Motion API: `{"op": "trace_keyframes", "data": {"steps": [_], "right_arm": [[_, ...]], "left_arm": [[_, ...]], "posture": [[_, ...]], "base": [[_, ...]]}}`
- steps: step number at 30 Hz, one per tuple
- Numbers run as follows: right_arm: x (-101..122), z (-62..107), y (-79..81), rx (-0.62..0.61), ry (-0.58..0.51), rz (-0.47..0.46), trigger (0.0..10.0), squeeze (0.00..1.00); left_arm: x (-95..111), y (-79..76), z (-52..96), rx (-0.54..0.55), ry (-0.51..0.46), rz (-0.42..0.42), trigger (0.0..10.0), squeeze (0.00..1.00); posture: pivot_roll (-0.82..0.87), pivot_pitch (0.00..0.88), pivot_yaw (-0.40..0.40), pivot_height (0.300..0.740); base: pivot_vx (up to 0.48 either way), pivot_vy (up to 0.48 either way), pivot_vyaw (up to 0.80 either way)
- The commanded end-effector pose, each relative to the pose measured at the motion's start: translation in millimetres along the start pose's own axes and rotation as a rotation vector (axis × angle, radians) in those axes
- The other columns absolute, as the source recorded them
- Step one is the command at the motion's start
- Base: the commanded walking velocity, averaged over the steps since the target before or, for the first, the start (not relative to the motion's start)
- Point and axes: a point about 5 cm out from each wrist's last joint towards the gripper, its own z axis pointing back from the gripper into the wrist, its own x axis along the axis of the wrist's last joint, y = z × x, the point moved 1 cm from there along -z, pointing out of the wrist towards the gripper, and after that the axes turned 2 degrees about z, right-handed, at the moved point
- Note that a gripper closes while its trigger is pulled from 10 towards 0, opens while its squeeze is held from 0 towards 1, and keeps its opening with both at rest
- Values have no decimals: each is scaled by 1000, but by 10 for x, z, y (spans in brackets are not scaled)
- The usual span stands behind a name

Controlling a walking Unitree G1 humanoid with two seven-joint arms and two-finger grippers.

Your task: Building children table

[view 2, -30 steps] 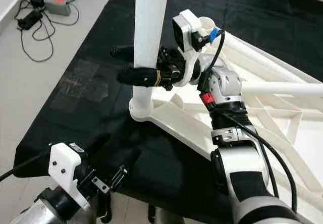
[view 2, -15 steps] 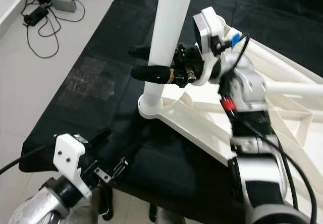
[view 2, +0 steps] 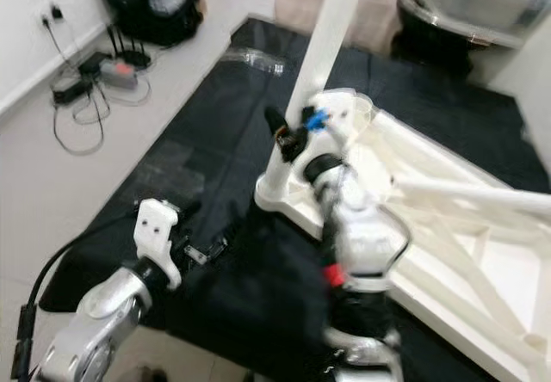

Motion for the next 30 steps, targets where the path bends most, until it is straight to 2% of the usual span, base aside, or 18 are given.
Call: {"op": "trace_keyframes", "data": {"steps": [1, 2, 4, 6, 13, 14, 16, 17, 19, 20, 22, 23, 24, 25, 26, 27, 29, 30], "right_arm": [[-386, -42, -8, -119, 150, 67, 0, 0], [-386, -42, -8, -119, 150, 67, 0, 0], [-403, -168, 212, -165, 158, 117, 0, 0], [-372, -285, 388, -171, 148, 113, 0, 0], [-326, -324, 551, -121, 141, 121, 0, 0], [-298, -314, 610, -18, 121, 121, 10000, 0], [-298, -314, 610, -18, 121, 121, 10000, 0], [-248, -276, 641, 79, 82, 79, 10000, 0], [-248, -276, 641, 79, 82, 79, 10000, 0], [-169, -202, 656, 172, 28, 24, 10000, 1000], [-169, -202, 656, 172, 28, 24, 10000, 1000], [-52, -101, 665, 290, -36, -35, 10000, 1000], [64, 32, 654, 494, -80, -92, 10000, 1000], [64, 32, 654, 494, -80, -92, 10000, 1000], [150, 147, 626, 638, -114, -103, 10000, 1000], [150, 147, 626, 638, -114, -103, 10000, 1000], [235, 210, 471, 815, -143, -65, 10000, 1000], [235, 210, 471, 815, -143, -65, 10000, 1000]], "left_arm": [[-114, -6, -32, 0, 19, 9, 10000, 0], [-114, -6, -32, 0, 19, 9, 10000, 0], [-153, 52, -92, 12, 14, 3, 10000, 0], [-180, 110, -137, 25, 10, -6, 10000, 0], [-206, 160, -146, 27, -8, -18, 10000, 0], [-208, 155, -128, 22, -11, -19, 10000, 0], [-208, 155, -128, 22, -11, -19, 10000, 0], [-209, 142, -102, 16, -15, -19, 10000, 0], [-209, 142, -102, 16, -15, -19, 10000, 0], [-203, 118, -55, 8, -19, -18, 10000, 0], [-203, 118, -55, 8, -19, -18, 10000, 0], [-187, 87, 0, 1, -21, -18, 10000, 0], [-164, 45, 83, -8, -24, -14, 10000, 0], [-164, 45, 83, -8, -24, -14, 10000, 0], [-139, 2, 160, -14, -26, -11, 10000, 0], [-139, 2, 160, -14, -26, -11, 10000, 0], [-98, -72, 271, -28, -30, -2, 10000, 0], [-98, -72, 271, -28, -30, -2, 10000, 0]], "posture": [[-2, 0, -173, 740], [-2, 0, -173, 740], [18, 0, -176, 740], [43, 0, -170, 740], [39, 0, -148, 740], [31, 0, -137, 740], [31, 0, -137, 740], [26, 0, -129, 740], [26, 0, -129, 740], [19, 0, -118, 740], [19, 0, -118, 740], [17, 0, -113, 740], [12, 0, -102, 740], [12, 0, -102, 740], [9, 0, -98, 740], [9, 0, -98, 740], [20, 44, -99, 740], [20, 44, -99, 740]], "base": [[0, 0, 0], [0, 0, 0], [0, 0, 0], [0, 0, 0], [0, 0, 0], [0, 0, 0], [0, 0, 0], [0, 0, 0], [0, 0, 0], [0, 0, 0], [0, 0, 0], [0, 0, 0], [0, 0, 0], [0, 0, 0], [0, 0, 0], [0, 0, 0], [0, 0, 0], [0, 0, 0]]}}
